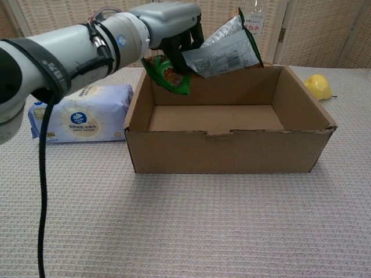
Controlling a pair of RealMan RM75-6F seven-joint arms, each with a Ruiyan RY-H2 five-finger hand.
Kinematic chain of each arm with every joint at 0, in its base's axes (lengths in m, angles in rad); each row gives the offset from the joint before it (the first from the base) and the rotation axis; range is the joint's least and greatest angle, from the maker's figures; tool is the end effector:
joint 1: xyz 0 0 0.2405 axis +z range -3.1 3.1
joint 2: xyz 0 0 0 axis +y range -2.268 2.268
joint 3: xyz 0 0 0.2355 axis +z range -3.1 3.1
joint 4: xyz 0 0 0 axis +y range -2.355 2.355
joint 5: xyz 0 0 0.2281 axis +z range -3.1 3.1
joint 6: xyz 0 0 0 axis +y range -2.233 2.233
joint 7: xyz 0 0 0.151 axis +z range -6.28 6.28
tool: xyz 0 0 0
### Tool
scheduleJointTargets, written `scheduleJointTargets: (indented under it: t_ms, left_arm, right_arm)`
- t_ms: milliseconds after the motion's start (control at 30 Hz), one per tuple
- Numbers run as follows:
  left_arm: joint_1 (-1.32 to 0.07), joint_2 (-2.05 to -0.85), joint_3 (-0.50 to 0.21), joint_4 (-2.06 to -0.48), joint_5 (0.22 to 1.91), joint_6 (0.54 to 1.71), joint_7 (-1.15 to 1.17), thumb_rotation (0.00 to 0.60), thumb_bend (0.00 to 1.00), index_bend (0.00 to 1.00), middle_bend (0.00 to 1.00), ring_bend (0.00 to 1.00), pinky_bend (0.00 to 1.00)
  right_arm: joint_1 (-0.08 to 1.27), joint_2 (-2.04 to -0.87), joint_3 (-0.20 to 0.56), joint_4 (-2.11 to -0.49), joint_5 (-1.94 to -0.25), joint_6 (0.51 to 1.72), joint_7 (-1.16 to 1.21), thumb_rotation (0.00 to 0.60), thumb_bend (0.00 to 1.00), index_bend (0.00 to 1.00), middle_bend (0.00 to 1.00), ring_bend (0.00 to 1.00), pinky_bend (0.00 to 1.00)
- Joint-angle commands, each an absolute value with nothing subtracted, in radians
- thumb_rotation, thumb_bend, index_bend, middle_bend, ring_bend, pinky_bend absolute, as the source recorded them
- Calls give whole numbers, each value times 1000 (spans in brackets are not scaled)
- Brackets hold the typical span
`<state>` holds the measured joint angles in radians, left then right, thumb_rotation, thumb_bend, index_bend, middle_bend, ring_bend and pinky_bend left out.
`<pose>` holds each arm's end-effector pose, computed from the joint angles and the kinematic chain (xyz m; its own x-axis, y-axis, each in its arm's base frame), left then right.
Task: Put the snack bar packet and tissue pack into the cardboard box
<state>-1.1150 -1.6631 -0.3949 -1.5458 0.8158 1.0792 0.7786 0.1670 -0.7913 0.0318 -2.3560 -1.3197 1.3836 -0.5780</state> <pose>0.0461 0.3689 -0.0261 0.4829 -0.0049 0.8757 0.7644 -0.4854 -0.4243 -0.1719 -0.1813 0.1530 0.5277 -0.1717 0.8319 -0.8474 -0.0386 0.5296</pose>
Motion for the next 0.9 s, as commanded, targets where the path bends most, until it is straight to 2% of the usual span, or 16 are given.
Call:
scheduleJointTargets:
  t_ms: [33, 67, 100, 133, 200, 300, 567, 733, 900]
  left_arm:
    - [-1118, -1678, -384, -1534, 799, 1058, 739, 600, 362, 533, 623, 535, 662]
    - [-1120, -1663, -377, -1544, 779, 1026, 736, 600, 324, 410, 502, 429, 562]
    - [-1124, -1644, -371, -1554, 760, 996, 740, 600, 259, 193, 283, 229, 378]
    - [-1127, -1634, -368, -1557, 755, 986, 740, 600, 223, 68, 134, 98, 254]
    - [-1129, -1624, -367, -1561, 755, 985, 730, 600, 199, 0, 10, 2, 153]
    - [-1130, -1617, -368, -1561, 761, 1001, 717, 600, 191, 0, 0, 0, 123]
    - [-1113, -1535, -351, -1589, 772, 1018, 709, 600, 191, 0, 0, 0, 122]
    - [-1074, -1384, -300, -1642, 769, 983, 729, 600, 192, 0, 0, 0, 148]
    - [-1029, -1235, -249, -1686, 698, 927, 718, 600, 192, 0, 0, 0, 157]
  right_arm:
    - [166, -789, 31, -2356, -1321, 1385, -575, 600, 16, 64, 42, 0, 0]
    - [166, -788, 31, -2356, -1321, 1385, -574, 600, 16, 64, 42, 0, 0]
    - [166, -787, 31, -2356, -1321, 1385, -573, 600, 16, 65, 42, 0, 0]
    - [166, -787, 31, -2356, -1320, 1385, -573, 600, 16, 65, 42, 0, 0]
    - [167, -787, 30, -2356, -1321, 1385, -573, 600, 15, 65, 42, 0, 0]
    - [168, -788, 29, -2356, -1320, 1384, -575, 600, 16, 65, 42, 0, 0]
    - [167, -790, 26, -2356, -1322, 1387, -579, 600, 15, 65, 42, 0, 0]
    - [169, -793, 23, -2356, -1321, 1382, -584, 600, 15, 65, 42, 0, 0]
    - [174, -805, 17, -2356, -1318, 1373, -602, 600, 16, 65, 42, 0, 0]
